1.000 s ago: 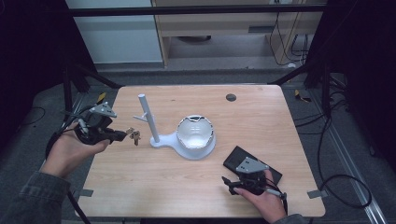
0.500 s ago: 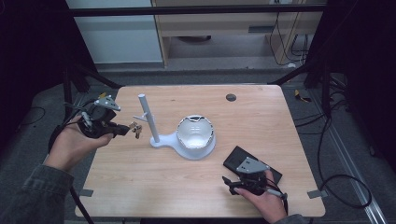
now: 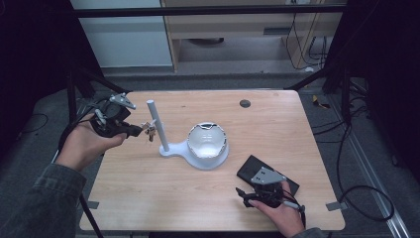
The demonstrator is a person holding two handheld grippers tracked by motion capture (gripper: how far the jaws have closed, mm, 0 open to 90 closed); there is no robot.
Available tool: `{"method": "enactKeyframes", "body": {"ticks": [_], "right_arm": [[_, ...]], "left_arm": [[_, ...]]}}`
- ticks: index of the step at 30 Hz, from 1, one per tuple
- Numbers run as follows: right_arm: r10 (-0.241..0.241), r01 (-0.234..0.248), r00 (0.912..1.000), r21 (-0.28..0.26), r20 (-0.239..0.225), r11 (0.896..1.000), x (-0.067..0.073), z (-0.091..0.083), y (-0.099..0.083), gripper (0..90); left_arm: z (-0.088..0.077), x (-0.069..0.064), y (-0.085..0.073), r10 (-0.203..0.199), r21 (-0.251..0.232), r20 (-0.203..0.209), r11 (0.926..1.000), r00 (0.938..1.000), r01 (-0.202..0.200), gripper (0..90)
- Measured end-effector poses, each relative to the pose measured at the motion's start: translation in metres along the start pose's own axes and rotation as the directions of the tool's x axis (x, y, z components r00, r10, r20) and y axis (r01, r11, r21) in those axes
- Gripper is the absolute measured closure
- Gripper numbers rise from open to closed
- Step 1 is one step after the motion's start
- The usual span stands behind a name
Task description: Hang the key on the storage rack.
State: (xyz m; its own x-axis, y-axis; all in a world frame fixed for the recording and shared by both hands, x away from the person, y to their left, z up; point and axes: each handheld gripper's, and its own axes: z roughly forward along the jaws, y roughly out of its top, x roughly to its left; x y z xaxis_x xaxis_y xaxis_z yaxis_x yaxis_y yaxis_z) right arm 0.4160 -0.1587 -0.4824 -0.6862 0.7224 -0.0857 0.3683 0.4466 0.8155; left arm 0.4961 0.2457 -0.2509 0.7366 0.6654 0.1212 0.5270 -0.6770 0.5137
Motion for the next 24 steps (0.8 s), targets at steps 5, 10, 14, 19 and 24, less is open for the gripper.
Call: {"method": "enactKeyframes", "body": {"ticks": [5, 10, 14, 19, 24], "right_arm": [[0.001, -0.001, 1.0000, 0.002, -0.003, 1.000, 0.0000, 0.0000, -0.0002, 14.5], [0.000, 0.000, 1.0000, 0.004, -0.003, 1.000, -0.0003, -0.0001, -0.0002, 14.4], [0.002, -0.002, 1.0000, 0.004, -0.004, 1.000, -0.0012, -0.0003, -0.0005, 14.3], [0.002, -0.002, 1.0000, 0.007, -0.005, 1.000, -0.0010, 0.0001, -0.0006, 14.2], [0.003, -0.003, 1.0000, 0.007, -0.006, 1.000, -0.0010, -0.0001, -0.0007, 14.1]], "left_arm": [[0.0034, 0.0005, 0.0018, 0.002, 0.013, -0.008, 0.9999, 1.0000, -0.002, 89.9], [0.0040, 0.0011, 0.0025, -0.001, 0.009, -0.009, 1.0000, 1.0000, 0.001, 89.9], [0.0046, 0.0007, 0.0028, -0.003, 0.007, -0.010, 1.0000, 0.9999, 0.004, 89.9], [0.0057, 0.0021, 0.0036, -0.009, 0.007, -0.013, 0.9999, 0.9999, 0.009, 89.9], [0.0073, 0.0047, 0.0045, -0.013, 0.011, -0.015, 0.9999, 0.9998, 0.013, 89.9]]}}
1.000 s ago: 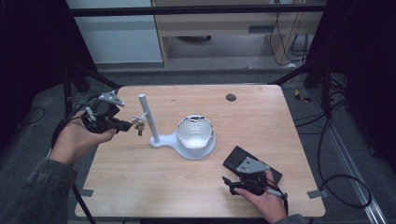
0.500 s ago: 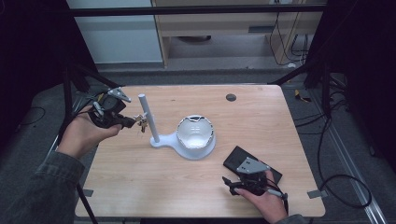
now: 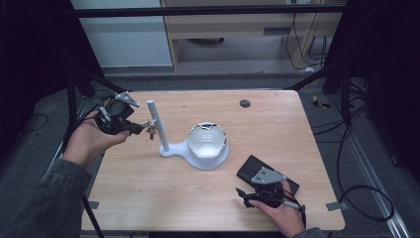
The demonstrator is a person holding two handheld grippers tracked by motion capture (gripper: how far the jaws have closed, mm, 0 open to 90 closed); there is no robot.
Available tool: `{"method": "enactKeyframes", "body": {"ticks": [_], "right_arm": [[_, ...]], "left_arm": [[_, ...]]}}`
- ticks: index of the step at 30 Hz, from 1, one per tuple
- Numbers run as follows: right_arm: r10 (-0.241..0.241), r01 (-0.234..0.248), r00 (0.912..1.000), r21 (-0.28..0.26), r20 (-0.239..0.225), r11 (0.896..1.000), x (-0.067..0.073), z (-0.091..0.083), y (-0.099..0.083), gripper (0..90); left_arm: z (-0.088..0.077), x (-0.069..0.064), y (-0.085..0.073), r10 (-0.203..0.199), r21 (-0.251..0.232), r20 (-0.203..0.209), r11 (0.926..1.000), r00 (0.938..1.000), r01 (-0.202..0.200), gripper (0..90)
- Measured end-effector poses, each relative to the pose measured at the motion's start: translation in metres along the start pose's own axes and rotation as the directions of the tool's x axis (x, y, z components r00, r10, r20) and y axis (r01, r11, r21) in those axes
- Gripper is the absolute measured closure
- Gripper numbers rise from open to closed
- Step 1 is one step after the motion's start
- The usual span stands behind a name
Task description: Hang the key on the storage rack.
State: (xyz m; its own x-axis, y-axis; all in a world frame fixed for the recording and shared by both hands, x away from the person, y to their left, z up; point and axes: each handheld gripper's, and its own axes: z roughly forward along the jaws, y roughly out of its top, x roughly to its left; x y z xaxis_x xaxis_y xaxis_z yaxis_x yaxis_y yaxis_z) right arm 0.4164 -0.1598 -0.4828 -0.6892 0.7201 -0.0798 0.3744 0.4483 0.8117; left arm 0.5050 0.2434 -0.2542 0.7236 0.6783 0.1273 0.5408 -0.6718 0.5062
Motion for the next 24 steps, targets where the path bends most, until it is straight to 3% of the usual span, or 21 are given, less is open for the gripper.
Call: {"method": "enactKeyframes", "body": {"ticks": [17, 24], "right_arm": [[-0.001, 0.001, 1.0000, -0.001, -0.003, 1.000, 0.0000, -0.0008, 0.0003, 14.1], [-0.007, 0.007, 1.0000, 0.004, -0.006, 1.000, 0.0011, 0.0004, 0.0002, 14.1]], "left_arm": [[0.0050, 0.0013, 0.0047, 0.000, 0.006, -0.005, 1.0000, 1.0000, 0.000, 89.9], [0.0070, 0.0050, 0.0065, -0.018, -0.004, -0.018, 0.9998, 0.9997, 0.018, 89.9]]}}
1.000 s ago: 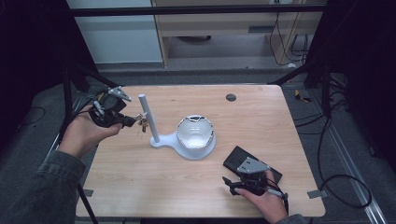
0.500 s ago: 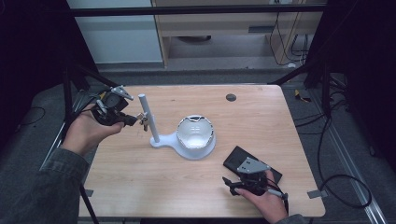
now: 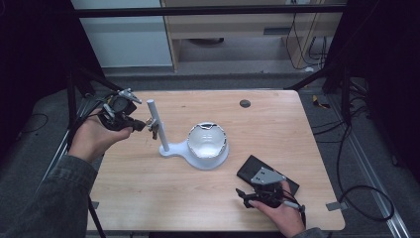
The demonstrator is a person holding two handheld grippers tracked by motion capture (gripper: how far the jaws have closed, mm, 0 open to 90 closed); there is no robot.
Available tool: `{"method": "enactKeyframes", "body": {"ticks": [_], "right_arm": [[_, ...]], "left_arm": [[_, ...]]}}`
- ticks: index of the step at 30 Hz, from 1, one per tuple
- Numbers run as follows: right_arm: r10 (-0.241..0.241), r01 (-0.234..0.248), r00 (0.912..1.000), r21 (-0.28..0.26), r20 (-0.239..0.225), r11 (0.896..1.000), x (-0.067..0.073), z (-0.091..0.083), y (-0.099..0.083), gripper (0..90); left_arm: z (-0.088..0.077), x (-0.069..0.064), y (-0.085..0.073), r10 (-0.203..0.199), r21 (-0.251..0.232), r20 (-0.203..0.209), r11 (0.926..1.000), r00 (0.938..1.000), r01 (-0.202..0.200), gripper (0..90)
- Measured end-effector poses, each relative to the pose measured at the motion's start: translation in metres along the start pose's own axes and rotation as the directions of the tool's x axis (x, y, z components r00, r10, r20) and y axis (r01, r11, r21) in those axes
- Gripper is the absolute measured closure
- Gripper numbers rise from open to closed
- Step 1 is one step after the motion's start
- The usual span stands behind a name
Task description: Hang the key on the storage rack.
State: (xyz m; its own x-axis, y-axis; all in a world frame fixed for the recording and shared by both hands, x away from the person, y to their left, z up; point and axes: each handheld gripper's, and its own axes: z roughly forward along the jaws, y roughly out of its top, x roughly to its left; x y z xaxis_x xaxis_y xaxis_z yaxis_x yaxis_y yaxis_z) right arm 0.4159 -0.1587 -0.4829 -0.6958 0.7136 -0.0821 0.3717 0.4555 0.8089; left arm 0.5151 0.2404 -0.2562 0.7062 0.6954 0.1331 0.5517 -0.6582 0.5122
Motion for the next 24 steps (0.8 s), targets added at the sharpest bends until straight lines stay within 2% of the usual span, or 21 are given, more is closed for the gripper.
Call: {"method": "enactKeyframes", "body": {"ticks": [8, 14, 21, 24], "right_arm": [[0.000, 0.000, 1.0000, 0.002, 0.001, 1.000, -0.001, 0.000, 0.000, 14.1], [0.000, 0.000, 1.0000, 0.002, -0.003, 1.000, 0.000, 0.000, 0.000, 14.1], [-0.001, 0.001, 1.0000, 0.003, -0.003, 1.000, -0.001, 0.000, 0.000, 14.1], [0.002, -0.002, 1.0000, 0.004, -0.003, 1.000, -0.001, 0.000, 0.000, 14.1]], "left_arm": [[-0.001, 0.002, -0.002, 0.000, -0.001, 0.004, 1.0000, 1.0000, 0.000, 90.0], [-0.004, 0.001, -0.002, -0.005, -0.023, -0.010, 0.9997, 0.9999, 0.004, 90.0], [0.001, 0.002, 0.003, -0.010, -0.031, -0.030, 0.9995, 0.9995, 0.009, 90.0], [0.006, 0.002, 0.006, -0.008, -0.018, -0.038, 0.9998, 0.9992, 0.007, 90.0]]}}
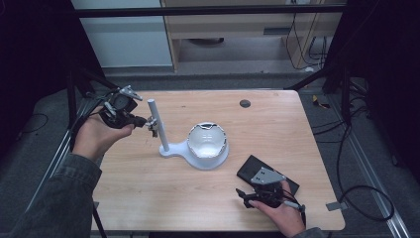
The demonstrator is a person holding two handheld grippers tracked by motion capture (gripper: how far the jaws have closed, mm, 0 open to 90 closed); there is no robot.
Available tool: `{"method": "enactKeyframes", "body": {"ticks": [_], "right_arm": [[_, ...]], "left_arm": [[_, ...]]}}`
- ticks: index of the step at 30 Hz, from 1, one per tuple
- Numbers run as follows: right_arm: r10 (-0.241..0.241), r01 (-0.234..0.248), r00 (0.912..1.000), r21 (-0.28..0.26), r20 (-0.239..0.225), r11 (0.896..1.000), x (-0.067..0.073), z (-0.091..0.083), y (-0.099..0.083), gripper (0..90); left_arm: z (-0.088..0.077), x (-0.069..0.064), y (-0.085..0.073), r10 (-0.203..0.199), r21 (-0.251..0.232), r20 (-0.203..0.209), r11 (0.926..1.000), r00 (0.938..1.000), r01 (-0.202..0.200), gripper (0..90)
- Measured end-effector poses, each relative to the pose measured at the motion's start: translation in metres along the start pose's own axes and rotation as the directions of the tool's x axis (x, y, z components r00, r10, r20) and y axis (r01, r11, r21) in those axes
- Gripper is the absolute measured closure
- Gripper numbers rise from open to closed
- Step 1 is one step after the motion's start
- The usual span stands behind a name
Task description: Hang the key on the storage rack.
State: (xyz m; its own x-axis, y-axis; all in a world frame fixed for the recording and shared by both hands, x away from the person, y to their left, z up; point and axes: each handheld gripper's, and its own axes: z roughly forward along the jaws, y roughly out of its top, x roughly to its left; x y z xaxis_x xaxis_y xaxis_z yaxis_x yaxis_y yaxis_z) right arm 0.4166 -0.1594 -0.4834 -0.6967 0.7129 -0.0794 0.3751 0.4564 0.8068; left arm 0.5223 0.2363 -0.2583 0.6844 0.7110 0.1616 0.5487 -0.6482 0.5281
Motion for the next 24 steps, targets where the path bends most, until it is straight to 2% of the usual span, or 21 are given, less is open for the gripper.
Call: {"method": "enactKeyframes", "body": {"ticks": [11, 15, 20, 24], "right_arm": [[-0.001, 0.001, 1.0000, 0.001, 0.000, 1.000, 0.000, 0.000, 0.000, 13.3], [0.001, -0.001, 1.0000, -0.001, 0.002, 1.000, -0.001, -0.001, 0.000, 12.3], [0.002, -0.002, 1.0000, -0.003, 0.005, 1.000, -0.002, -0.001, 0.000, 12.3], [0.004, -0.004, 1.0000, -0.002, 0.007, 1.000, -0.002, -0.001, 0.000, 12.2]], "left_arm": [[0.006, 0.005, -0.006, -0.015, 0.003, 0.005, 0.9999, 0.9999, 0.015, 89.9], [0.001, 0.004, -0.013, -0.010, -0.044, 0.000, 0.9990, 0.9999, 0.010, 89.4], [-0.004, 0.002, -0.020, -0.007, -0.067, 0.002, 0.9977, 1.0000, 0.007, 89.2], [-0.008, 0.003, -0.022, -0.002, -0.100, -0.017, 0.9950, 0.9999, 0.001, 86.4]]}}
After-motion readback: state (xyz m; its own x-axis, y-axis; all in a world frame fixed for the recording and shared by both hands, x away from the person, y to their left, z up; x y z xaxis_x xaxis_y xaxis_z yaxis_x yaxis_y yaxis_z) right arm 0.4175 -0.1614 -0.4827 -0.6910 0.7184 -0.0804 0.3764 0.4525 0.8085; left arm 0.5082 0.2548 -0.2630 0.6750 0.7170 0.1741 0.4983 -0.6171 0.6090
